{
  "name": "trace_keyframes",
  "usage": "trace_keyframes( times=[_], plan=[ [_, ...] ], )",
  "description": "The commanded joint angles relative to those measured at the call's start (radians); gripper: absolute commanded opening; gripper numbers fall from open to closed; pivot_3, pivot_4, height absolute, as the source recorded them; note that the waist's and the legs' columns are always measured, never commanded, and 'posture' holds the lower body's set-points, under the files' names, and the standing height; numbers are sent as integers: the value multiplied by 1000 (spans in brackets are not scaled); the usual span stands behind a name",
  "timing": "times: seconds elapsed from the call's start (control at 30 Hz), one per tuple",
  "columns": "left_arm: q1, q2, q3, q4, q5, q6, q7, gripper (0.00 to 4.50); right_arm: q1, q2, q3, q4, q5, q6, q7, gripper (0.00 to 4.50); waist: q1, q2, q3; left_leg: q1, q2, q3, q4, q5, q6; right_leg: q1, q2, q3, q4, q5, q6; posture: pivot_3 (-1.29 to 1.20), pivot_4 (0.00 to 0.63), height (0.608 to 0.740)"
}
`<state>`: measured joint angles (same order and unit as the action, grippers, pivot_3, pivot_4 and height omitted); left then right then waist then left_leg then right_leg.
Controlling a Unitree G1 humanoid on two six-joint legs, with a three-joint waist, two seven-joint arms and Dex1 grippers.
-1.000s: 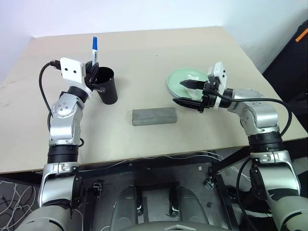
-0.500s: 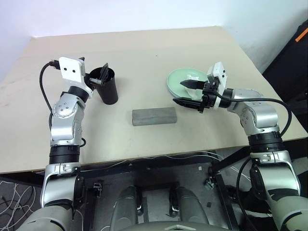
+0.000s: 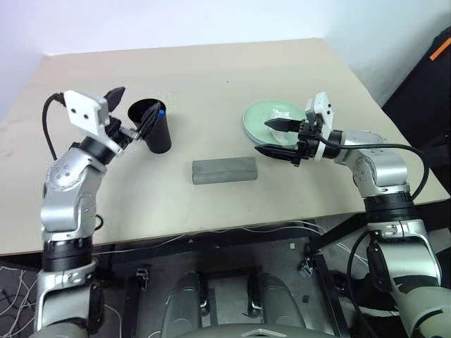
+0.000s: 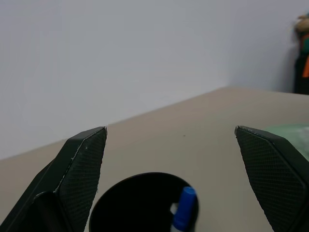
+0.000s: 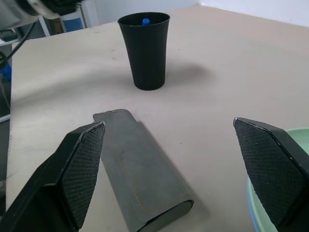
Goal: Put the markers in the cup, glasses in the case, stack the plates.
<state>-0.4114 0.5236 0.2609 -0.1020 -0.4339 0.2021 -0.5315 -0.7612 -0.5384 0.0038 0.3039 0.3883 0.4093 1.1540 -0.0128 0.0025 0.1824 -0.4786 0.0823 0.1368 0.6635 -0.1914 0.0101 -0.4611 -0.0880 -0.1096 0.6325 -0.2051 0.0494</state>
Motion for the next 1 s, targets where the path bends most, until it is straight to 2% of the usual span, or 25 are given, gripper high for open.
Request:
trace_keyframes(
  times=[0.03, 0.13, 0.47, 0.63, 0.83, 1.0],
  plan=[
    [68, 39, 46, -101, -80, 53, -58, 4451, -8, -22, -31, -18, 36, 28, 23, 4500, 0, 0, 0, 0, 0, 0, 0, 0, 0, 0, 0, 0, 0, 0, 0, 0, 150, 701],
    [130, 68, 35, -118, -62, 40, -101, 4451, 10, -35, -41, -30, 46, 57, 17, 4500, 3, 0, 0, 0, 1, 0, 0, 0, 0, 0, 0, 0, 0, 0, 0, 0, 150, 701],
    [260, 93, 16, -179, -141, 46, -279, 4451, 123, -80, -95, -160, 76, 82, -21, 4500, 4, 0, 0, -1, 2, 1, -5, -1, 0, -2, -1, 0, -4, 0, -1, 0, 150, 701],
    [285, 129, -18, -156, -75, -25, -358, 4451, 209, -120, -145, -234, 116, 108, -24, 4500, 2, 0, 0, -1, 1, 1, -6, -1, 0, -2, -2, 0, -5, 0, -1, 0, 150, 701],
    [278, 115, 16, -88, -109, -9, -378, 4451, 268, -106, -153, -313, 145, 135, -73, 4500, 1, 0, 0, 0, 1, 1, -10, -1, 0, -3, -2, 0, -7, 0, -1, 0, 150, 701],
    [309, 108, 23, -52, -99, -21, -378, 4451, 273, -90, -130, -299, 142, 121, -81, 4500, 1, 0, 0, 0, 1, 1, -13, 0, 0, -3, -1, 0, -10, 0, -2, 0, 150, 701]
  ],
)
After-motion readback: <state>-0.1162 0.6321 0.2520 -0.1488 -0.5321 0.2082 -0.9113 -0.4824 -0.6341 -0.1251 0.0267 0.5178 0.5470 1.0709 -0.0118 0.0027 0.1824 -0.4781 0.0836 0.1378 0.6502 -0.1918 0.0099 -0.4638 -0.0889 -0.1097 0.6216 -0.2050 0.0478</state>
